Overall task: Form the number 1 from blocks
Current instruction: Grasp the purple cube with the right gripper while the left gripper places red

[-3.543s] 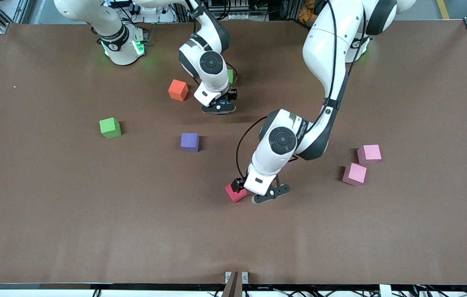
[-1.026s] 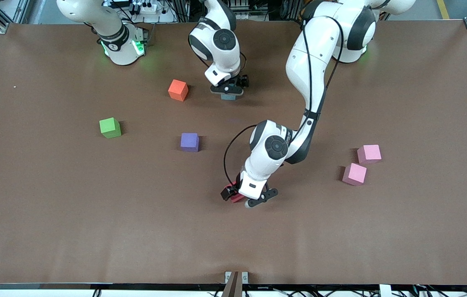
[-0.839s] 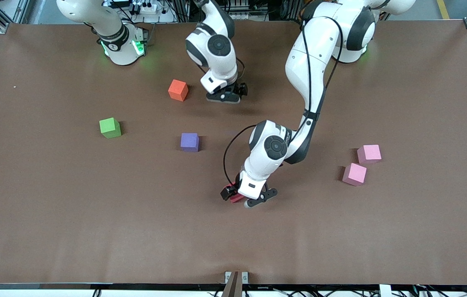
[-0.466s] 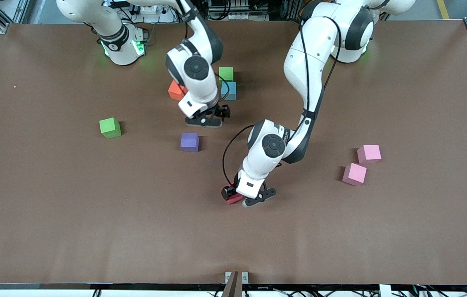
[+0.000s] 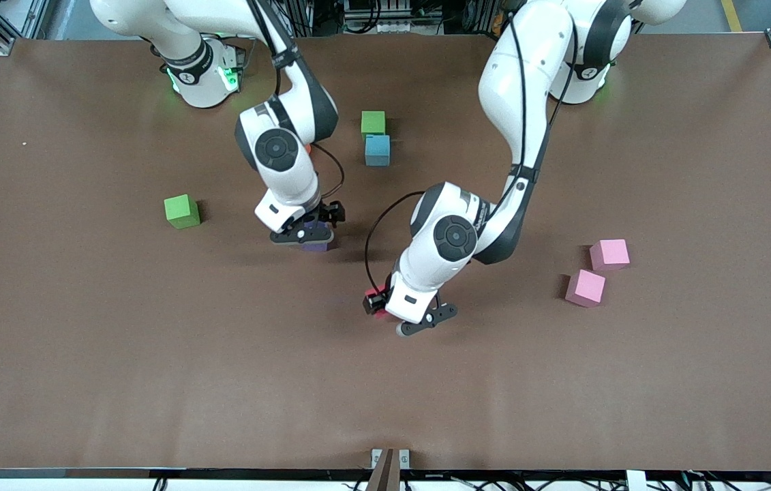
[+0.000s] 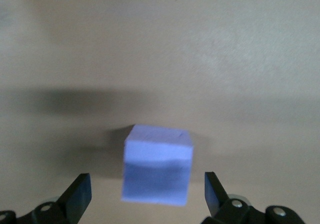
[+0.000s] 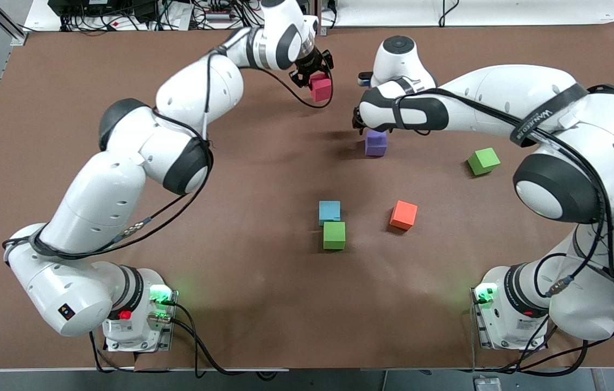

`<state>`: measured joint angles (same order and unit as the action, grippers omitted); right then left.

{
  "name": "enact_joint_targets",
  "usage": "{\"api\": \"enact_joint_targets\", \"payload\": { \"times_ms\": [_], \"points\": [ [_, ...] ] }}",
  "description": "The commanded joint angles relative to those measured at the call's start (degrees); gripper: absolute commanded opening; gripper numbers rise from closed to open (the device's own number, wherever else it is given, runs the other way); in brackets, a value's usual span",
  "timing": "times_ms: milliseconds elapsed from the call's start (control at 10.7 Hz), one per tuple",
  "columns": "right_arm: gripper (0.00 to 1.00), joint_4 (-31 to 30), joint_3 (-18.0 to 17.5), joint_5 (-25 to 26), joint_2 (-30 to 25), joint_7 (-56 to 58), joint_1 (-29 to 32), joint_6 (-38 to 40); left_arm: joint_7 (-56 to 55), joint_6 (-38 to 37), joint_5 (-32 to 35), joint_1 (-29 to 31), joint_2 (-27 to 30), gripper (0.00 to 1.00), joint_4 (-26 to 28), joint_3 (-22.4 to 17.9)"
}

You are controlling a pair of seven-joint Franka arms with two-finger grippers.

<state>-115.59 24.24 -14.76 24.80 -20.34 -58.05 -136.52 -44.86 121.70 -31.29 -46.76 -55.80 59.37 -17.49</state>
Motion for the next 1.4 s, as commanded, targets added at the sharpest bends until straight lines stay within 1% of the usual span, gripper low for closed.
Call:
{"api": "enact_joint_targets", "payload": {
  "times_ms": [0,186,373,466,559,653,746,839,932,1026,1119,1305],
  "points": [
    [1.0,0.63,-0.51,-0.79,4.28,2.05,0.39,-4.0,0.13,-3.57,6.57,-0.71,2.09,0.0,3.71,3.31],
    [1.0,0.63,-0.6,-0.88,5.96,2.05,0.48,-5.33,-0.23,-3.57,8.7,-0.79,4.81,0.0,9.15,6.31],
    [1.0,0.63,-0.69,-0.97,6.75,2.05,0.48,-5.33,-0.31,-2.26,13.08,-0.71,8.15,0.0,15.22,11.05],
    [1.0,0.46,-0.69,-1.14,6.75,1.97,0.48,-5.25,-0.31,-0.69,14.14,-0.1,10.95,0.0,18.99,13.25],
    [1.0,0.28,-0.69,-1.23,6.75,1.97,0.57,-5.25,-0.14,0.02,14.24,0.34,13.59,0.0,22.24,14.31],
    [0.5,0.2,-0.69,-2.97,6.4,1.97,0.57,-4.81,-0.14,0.38,14.33,0.35,15.53,0.0,24.71,15.46],
    [0.05,0.19,-0.69,-6.82,6.4,2.31,0.57,-4.98,-0.14,2.47,14.33,0.44,17.81,0.0,28.22,16.6],
    [0.0,0.11,-0.6,-8.16,6.23,4.84,0.65,-5.24,0.82,6.93,14.42,1.22,20.88,0.0,33.91,18.44],
    [0.0,0.02,-0.51,-8.26,5.96,8.87,2.74,-4.98,1.87,15.06,14.94,2.88,24.39,0.0,41.45,21.24],
    [0.0,-0.16,-0.6,-8.27,5.53,14.48,6.33,-4.55,2.84,24.02,15.38,4.73,26.69,0.0,48.22,24.4],
    [0.0,0.02,-0.51,-8.27,5.17,18.19,8.89,-3.59,3.11,28.03,15.56,5.53,26.97,0.0,51.25,26.35],
    [0.0,0.81,-0.34,-8.27,4.56,22.25,11.63,-2.0,3.2,28.86,15.56,5.45,26.89,0.0,52.07,27.15]
  ]
}}
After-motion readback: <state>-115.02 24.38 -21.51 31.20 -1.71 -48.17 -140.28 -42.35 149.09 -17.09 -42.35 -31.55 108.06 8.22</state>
